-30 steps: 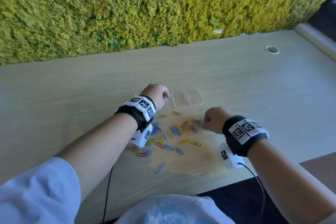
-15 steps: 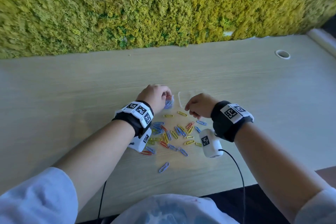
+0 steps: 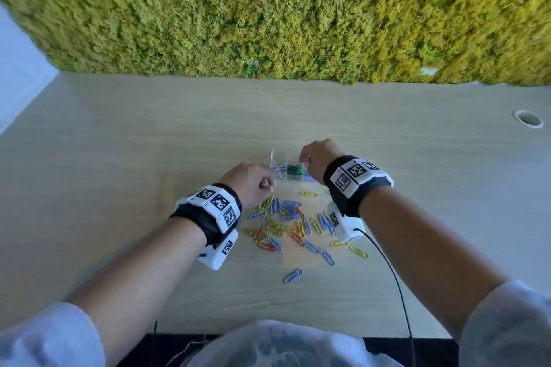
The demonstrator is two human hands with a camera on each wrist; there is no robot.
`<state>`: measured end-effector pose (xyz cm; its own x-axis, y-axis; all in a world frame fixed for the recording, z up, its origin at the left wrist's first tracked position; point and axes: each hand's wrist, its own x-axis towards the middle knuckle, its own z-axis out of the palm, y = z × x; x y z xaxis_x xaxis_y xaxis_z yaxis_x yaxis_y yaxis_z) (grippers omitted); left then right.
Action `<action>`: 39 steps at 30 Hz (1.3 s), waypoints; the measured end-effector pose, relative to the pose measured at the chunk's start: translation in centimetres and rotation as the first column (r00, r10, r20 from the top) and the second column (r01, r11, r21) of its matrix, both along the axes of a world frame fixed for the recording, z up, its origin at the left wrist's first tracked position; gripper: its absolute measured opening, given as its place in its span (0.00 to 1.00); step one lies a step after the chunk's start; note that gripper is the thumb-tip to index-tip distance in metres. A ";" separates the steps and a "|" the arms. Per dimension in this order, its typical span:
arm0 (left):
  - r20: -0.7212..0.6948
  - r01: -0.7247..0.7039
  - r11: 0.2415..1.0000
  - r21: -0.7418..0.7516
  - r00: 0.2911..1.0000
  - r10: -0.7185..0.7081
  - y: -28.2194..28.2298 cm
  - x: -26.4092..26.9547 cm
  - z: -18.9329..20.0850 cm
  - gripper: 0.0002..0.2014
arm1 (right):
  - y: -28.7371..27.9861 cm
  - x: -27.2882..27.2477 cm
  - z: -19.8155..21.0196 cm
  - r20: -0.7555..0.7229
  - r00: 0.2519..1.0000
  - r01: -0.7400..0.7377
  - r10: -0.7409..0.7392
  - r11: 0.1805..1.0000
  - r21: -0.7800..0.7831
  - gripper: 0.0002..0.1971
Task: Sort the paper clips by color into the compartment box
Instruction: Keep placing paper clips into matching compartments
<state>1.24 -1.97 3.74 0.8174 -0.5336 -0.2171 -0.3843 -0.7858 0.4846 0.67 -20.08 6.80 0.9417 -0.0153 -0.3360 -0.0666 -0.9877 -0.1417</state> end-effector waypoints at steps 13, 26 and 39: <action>0.015 0.093 0.974 0.205 0.995 -0.098 -1.6 -0.7 -0.3 0.10 | 0.5 -2.4 -2.3 -0.008 0.990 -0.140 0.140 0.990 -0.007 0.16; 0.054 0.227 0.919 0.322 0.965 -0.258 -2.1 -1.1 -0.2 0.08 | 2.1 -2.6 -5.0 -0.079 0.986 -0.159 0.148 0.974 -0.163 0.13; 0.028 0.281 0.876 0.391 0.948 -0.316 -2.3 -1.6 -0.5 0.09 | 1.3 -3.9 -3.9 -0.117 0.991 -0.075 0.059 0.988 -0.133 0.19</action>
<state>-0.37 -4.30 3.28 0.6576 -0.6470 -0.3860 -0.6566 -0.7434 0.1276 -3.28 -18.80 2.89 0.8985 -0.0065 -0.4390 -0.0072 -1.0000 0.0001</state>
